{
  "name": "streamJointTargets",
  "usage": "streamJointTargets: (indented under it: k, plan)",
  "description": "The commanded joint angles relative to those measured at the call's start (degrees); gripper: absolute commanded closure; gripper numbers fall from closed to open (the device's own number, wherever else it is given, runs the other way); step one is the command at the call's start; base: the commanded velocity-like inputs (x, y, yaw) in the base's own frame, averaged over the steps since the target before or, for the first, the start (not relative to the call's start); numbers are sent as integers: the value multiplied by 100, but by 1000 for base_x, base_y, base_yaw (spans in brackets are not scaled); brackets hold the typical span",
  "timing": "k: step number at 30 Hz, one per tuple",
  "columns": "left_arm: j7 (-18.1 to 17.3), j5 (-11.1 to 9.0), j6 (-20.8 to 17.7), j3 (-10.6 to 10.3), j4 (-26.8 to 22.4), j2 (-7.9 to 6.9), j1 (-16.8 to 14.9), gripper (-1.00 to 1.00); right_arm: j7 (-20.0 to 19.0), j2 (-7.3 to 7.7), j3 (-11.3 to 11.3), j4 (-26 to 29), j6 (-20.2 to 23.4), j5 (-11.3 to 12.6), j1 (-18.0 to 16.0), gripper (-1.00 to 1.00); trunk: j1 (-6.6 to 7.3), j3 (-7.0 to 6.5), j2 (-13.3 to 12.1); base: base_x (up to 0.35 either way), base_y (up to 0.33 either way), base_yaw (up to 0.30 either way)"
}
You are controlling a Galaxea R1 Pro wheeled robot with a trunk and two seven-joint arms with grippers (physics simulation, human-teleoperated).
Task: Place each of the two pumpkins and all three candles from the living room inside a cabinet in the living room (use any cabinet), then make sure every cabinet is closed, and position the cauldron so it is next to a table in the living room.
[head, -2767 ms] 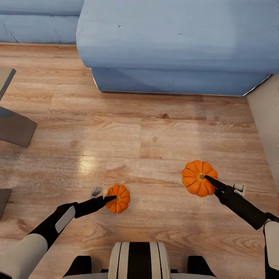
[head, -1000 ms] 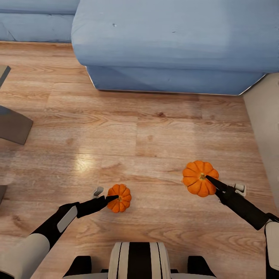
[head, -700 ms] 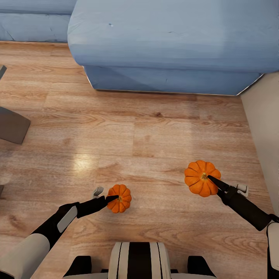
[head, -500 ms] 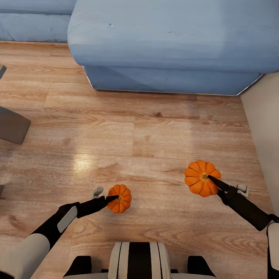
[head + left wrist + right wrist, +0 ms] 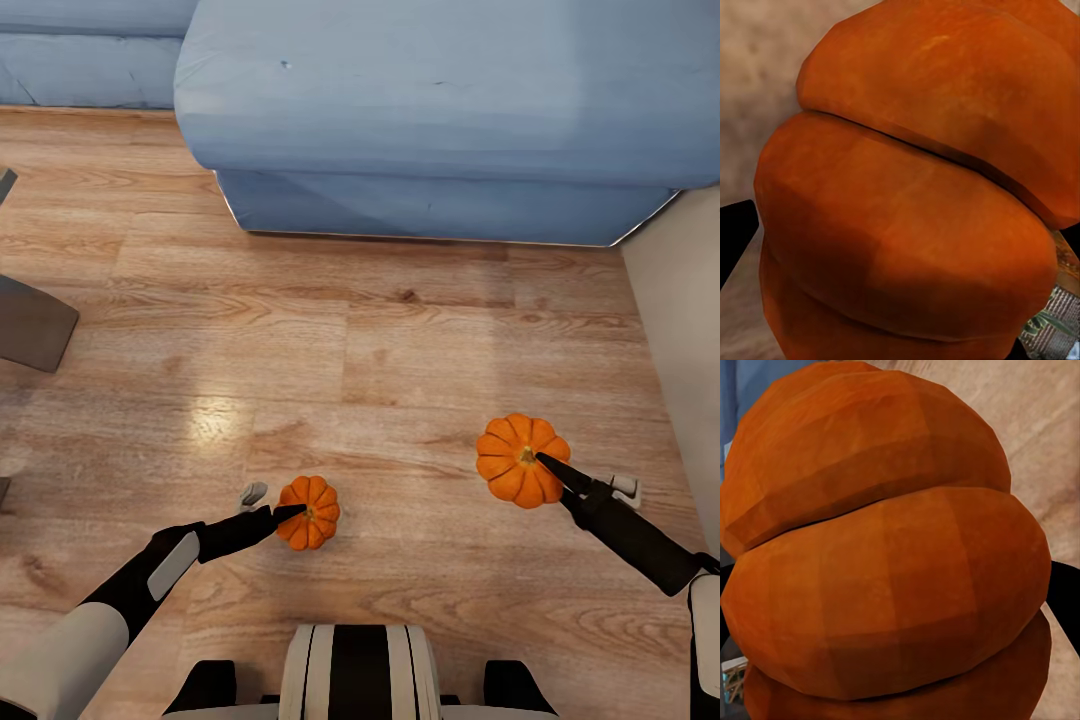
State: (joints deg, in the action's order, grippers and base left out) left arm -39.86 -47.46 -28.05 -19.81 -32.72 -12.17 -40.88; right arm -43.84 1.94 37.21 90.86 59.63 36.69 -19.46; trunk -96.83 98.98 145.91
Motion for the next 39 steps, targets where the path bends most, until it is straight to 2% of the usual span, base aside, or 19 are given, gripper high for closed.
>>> streamJointTargets:
  k: [1, 29, 34, 39]
  plan:
    - [453, 65, 10, -40, 12, -5, 1, 100, -55, -1, 10, -3, 37, -1, -2, 100, 0, 3, 1, 0, 0, 0]
    - [420, 62, 10, -40, -52, -8, 1, 100, -55, -1, 13, -6, 37, -4, -6, 100, 0, 3, 1, 0, 0, 0]
    - [402, 62, 10, -40, -56, -10, 1, 100, -55, -1, 14, -7, 37, -4, -5, 100, 12, -107, -6, 0, 0, 0]
    - [381, 62, 10, -40, -64, -13, 1, 100, -55, -1, 14, -7, 37, -4, -5, 100, 12, -107, -6, 0, 0, 0]
